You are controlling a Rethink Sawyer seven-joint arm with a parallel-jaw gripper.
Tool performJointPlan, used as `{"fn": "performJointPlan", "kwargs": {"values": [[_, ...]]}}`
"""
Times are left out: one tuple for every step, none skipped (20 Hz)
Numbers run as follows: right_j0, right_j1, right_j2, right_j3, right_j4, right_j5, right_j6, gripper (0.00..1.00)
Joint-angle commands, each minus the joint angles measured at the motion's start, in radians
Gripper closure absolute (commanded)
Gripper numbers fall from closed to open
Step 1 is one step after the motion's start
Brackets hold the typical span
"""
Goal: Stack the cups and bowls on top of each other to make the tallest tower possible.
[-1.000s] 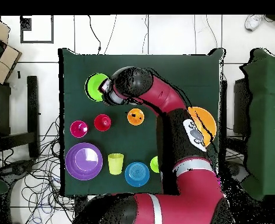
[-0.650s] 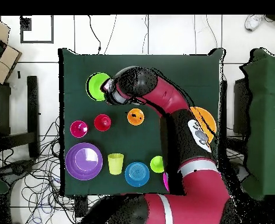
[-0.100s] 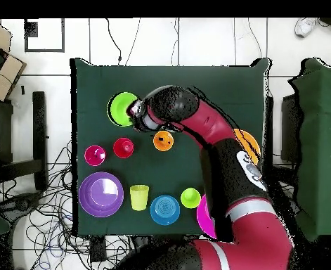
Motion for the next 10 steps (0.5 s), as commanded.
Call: {"fn": "performJointPlan", "kwargs": {"values": [[-0.017,0.031,0.078,-0.005,-0.063,0.123,-0.078,1.00],[-0.018,0.034,0.078,-0.012,-0.066,0.130,-0.081,1.00],[-0.020,0.037,0.077,-0.018,-0.069,0.136,-0.083,1.00],[-0.021,0.041,0.077,-0.025,-0.072,0.142,-0.085,1.00],[-0.022,0.044,0.077,-0.032,-0.075,0.148,-0.088,1.00],[-0.027,0.043,0.077,-0.035,-0.076,0.157,-0.092,1.00],[-0.029,0.042,0.078,-0.034,-0.076,0.160,-0.095,1.00],[-0.031,0.041,0.079,-0.033,-0.076,0.162,-0.097,1.00],[-0.033,0.041,0.080,-0.032,-0.076,0.165,-0.100,1.00],[-0.037,0.043,0.081,-0.034,-0.078,0.168,-0.105,1.00]]}}
